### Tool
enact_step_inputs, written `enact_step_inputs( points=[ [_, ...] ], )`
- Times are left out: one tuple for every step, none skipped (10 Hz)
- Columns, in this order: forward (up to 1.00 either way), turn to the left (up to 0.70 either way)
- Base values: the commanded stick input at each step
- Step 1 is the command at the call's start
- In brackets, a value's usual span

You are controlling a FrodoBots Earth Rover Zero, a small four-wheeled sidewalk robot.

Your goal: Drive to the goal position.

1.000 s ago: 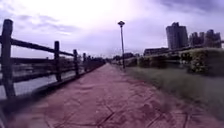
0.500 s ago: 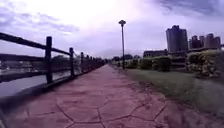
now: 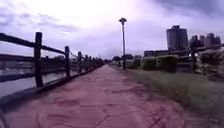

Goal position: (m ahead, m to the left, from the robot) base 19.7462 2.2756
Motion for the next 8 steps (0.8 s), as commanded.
enact_step_inputs(
  points=[
    [1.00,0.20],
    [1.00,0.09],
    [1.00,0.01],
    [1.00,0.00],
    [1.00,0.00],
    [1.00,0.00],
    [1.00,0.07],
    [1.00,0.16]
  ],
)
